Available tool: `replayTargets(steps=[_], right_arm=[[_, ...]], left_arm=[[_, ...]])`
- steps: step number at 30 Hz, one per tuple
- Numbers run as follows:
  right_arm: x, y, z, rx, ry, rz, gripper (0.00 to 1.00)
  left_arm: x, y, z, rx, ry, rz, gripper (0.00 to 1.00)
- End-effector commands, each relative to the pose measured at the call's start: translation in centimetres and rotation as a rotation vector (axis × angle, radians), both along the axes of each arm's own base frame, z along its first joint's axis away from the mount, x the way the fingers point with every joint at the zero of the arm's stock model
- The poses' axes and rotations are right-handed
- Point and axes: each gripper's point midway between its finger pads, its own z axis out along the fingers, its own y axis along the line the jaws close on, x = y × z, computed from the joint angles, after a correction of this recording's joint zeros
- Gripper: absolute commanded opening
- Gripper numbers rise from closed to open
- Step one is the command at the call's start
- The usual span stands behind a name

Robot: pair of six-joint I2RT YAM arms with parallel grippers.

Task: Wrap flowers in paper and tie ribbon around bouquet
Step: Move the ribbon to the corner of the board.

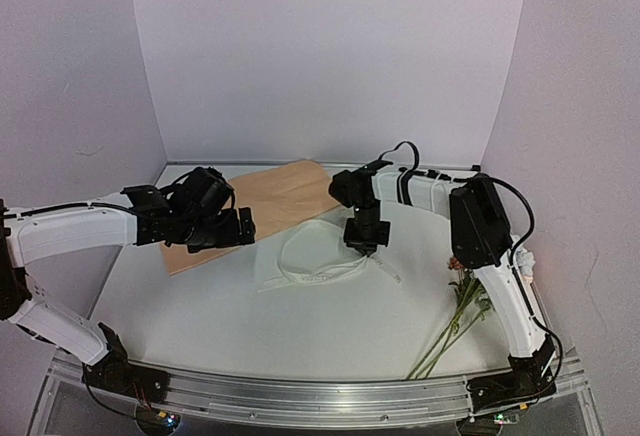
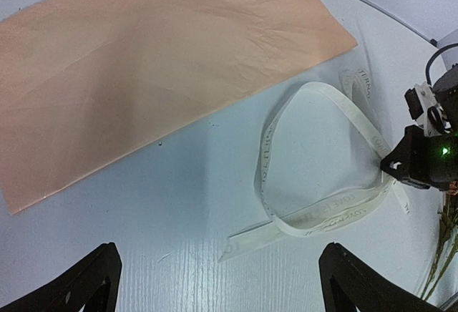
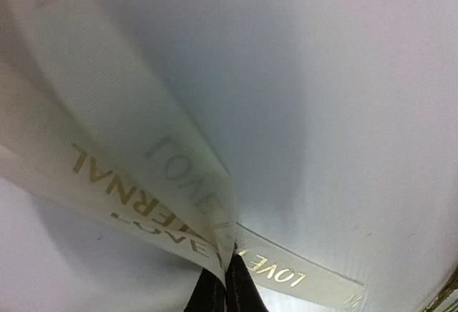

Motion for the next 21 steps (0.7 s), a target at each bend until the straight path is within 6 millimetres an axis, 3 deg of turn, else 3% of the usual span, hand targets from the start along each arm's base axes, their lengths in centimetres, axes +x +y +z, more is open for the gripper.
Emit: replayTargets(steps=[1, 5, 8, 16, 21], right_arm=[[3.4, -7.8, 2.9, 0.017, 0.028, -0.113, 0.00], [7.3, -13.1, 5.0, 0.095, -0.009, -0.218, 0.00], [9.1, -17.4, 6.3, 0.144, -0.029, -0.312, 0.00], [10.8, -24.6, 11.9, 0.162, -0.152, -0.357, 0.00], [10.6, -28.6, 14.1, 0.158, -0.198, -0.409, 0.00]], left_arm=[[0.5, -0.1, 3.2, -0.047, -0.054, 0.004, 1.00], [0.9, -0.2, 3.4, -0.050, -0.055, 0.012, 1.00], [1.1, -0.5, 3.3, -0.049, -0.051, 0.014, 1.00], [2.9, 0.1, 2.1, -0.012, -0.028, 0.027, 1.00], [6.7, 3.1, 1.8, -0.028, -0.023, 0.100, 1.00]])
